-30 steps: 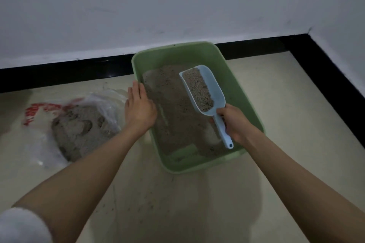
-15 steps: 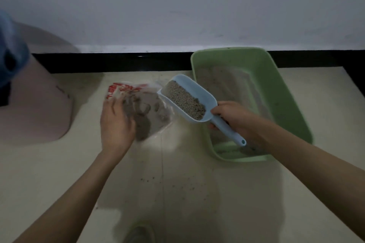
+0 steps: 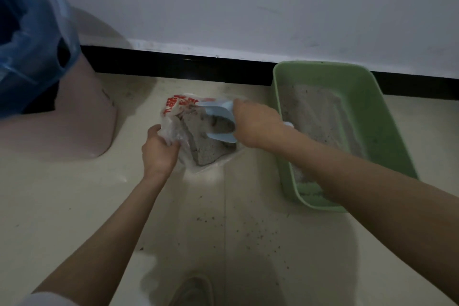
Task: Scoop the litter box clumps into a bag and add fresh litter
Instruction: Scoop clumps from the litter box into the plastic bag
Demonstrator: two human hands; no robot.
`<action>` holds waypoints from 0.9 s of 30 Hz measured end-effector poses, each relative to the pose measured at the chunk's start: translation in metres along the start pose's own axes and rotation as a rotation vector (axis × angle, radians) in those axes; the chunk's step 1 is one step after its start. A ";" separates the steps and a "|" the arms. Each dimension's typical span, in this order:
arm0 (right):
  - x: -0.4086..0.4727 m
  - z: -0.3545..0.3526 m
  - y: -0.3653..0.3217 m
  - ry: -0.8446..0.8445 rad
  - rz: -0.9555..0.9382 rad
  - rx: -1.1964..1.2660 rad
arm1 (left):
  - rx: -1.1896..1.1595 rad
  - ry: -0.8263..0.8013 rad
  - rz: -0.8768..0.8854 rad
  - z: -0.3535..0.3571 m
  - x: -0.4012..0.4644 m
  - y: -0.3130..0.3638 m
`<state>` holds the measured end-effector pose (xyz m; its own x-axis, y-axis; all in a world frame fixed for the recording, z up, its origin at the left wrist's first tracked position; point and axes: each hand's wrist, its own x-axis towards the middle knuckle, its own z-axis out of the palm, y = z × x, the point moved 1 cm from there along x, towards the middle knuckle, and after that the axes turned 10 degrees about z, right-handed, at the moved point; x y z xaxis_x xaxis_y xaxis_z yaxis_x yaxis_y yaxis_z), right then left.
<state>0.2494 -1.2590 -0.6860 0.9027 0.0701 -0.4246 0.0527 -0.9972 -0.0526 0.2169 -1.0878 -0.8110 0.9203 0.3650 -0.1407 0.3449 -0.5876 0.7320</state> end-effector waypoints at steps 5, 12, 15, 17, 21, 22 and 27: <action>0.004 0.009 0.006 0.266 -0.125 -0.295 | -0.005 0.050 0.014 -0.008 0.000 -0.005; -0.002 0.010 0.065 0.232 -0.014 0.185 | 0.228 0.082 0.207 0.000 -0.014 0.006; -0.012 0.002 0.112 0.290 0.070 0.330 | 0.274 0.156 0.364 0.009 -0.032 0.025; -0.020 -0.002 0.146 0.333 0.161 0.367 | 0.244 0.117 0.476 0.022 -0.043 0.036; -0.035 0.001 0.215 0.356 0.327 0.290 | 0.171 -0.121 0.673 0.062 -0.065 0.059; -0.037 0.003 0.232 0.346 0.374 0.229 | 0.160 -0.184 0.719 0.073 -0.072 0.065; -0.046 0.025 0.295 0.147 0.488 -0.257 | 0.224 -0.362 0.824 0.120 -0.093 0.091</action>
<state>0.2127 -1.5560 -0.7048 0.8976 -0.3858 -0.2131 -0.2995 -0.8887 0.3473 0.1845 -1.2619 -0.8114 0.8791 -0.4556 0.1402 -0.4513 -0.7006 0.5527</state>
